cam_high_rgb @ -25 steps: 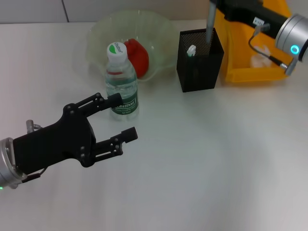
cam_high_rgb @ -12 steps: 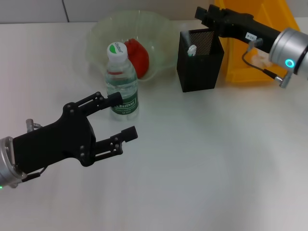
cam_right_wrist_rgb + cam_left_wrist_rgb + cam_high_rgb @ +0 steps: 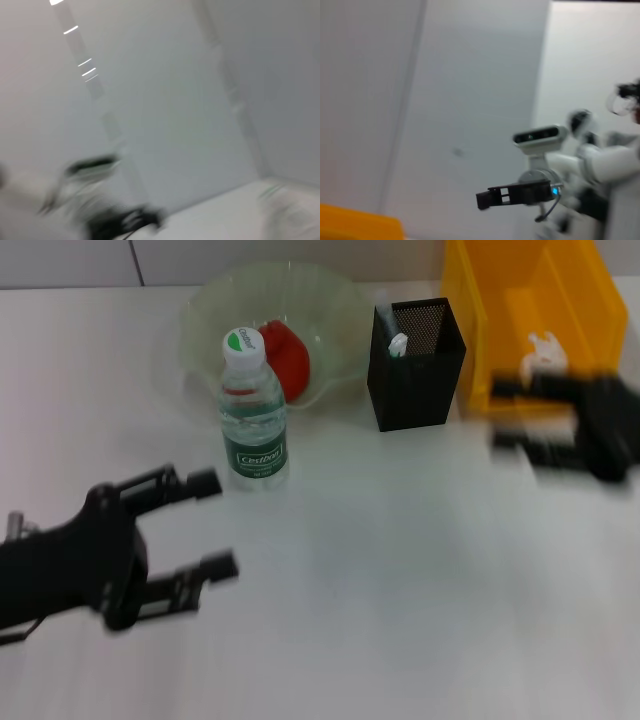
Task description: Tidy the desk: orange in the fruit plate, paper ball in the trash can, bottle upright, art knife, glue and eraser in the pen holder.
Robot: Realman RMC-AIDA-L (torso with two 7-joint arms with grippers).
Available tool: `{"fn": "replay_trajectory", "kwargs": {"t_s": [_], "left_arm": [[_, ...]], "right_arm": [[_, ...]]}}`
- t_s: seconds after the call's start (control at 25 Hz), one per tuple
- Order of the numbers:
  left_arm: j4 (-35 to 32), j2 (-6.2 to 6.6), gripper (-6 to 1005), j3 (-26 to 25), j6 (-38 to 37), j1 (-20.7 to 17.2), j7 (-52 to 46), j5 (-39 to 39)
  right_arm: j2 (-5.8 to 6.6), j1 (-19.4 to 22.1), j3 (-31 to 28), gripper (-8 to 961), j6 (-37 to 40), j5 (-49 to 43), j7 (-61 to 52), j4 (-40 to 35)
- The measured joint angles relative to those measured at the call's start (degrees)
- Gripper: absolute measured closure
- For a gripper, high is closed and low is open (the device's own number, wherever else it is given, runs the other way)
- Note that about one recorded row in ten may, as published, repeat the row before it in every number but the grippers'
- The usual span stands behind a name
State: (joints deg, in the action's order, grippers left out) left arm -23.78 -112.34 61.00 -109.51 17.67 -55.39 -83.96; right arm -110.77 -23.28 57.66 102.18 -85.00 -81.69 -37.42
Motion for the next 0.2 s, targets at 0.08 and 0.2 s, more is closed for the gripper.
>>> {"fn": "replay_trajectory", "kwargs": {"t_s": [0.08,0.2], "left_arm": [[-0.6,0.34,229,0.1,-0.7,-0.1,-0.7,-1.5],[-2.2,0.57,229,-0.3,-1.0,-0.7,-2.8,-4.4]], "right_arm": [[-1.07,1.6,-2.5,418,7.4,-8.7,3.9,0.3],[-2.78,2.4,-2.5,418,8.1,-13.0,6.5,0.6]]}}
